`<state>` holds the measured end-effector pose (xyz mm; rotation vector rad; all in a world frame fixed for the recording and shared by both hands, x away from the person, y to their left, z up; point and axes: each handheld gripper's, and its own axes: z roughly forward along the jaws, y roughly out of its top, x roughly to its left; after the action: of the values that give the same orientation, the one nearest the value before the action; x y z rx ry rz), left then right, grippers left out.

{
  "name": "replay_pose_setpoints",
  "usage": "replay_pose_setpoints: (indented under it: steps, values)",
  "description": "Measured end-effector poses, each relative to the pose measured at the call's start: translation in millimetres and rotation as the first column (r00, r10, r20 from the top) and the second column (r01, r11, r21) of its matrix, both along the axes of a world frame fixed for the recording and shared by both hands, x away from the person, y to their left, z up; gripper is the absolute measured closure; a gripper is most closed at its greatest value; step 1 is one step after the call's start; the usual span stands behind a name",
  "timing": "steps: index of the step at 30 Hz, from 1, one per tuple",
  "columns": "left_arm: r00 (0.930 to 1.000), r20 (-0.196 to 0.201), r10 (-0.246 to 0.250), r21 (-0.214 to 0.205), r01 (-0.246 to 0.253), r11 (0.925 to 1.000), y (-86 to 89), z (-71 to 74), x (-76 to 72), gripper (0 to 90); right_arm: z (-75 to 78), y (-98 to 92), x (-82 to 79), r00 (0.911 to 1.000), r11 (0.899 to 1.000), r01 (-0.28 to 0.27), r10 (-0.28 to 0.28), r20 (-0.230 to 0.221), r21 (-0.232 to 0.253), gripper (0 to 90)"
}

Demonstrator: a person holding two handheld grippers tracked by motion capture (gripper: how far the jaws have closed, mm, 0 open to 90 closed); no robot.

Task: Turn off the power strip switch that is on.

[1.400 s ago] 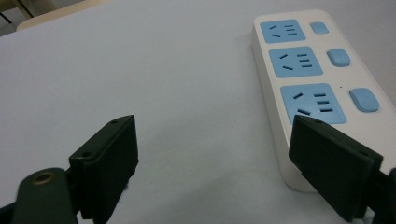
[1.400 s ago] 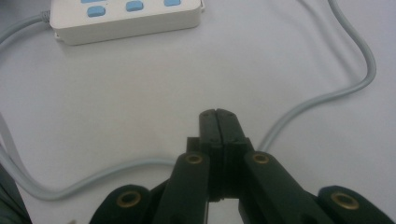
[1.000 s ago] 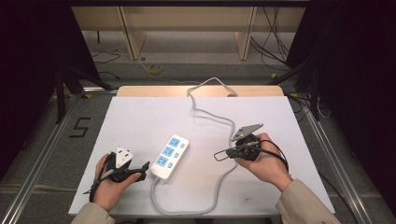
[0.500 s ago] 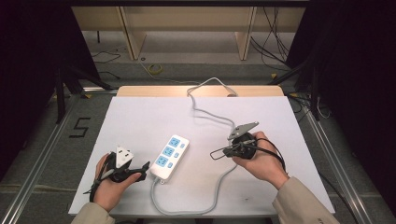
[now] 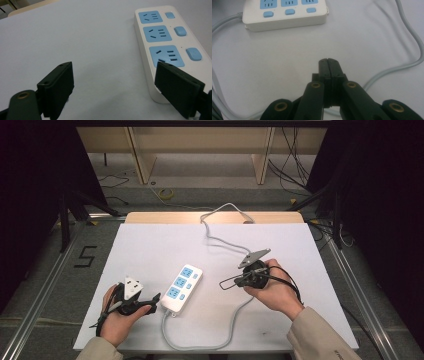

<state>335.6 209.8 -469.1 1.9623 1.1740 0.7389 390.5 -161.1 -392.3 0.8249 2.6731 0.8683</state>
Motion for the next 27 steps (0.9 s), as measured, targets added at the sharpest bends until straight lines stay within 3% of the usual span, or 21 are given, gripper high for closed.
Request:
replay_pose_setpoints:
  steps: [27]
  values:
    - [1.0, 0.001, -0.002, -0.002, 0.002, 1.0, -1.2, 0.0, 0.1, 15.6, 1.4, 23.8, 11.1, 0.9996, 1.0, -0.027, 0.027, -0.001, -0.012, 90.0]
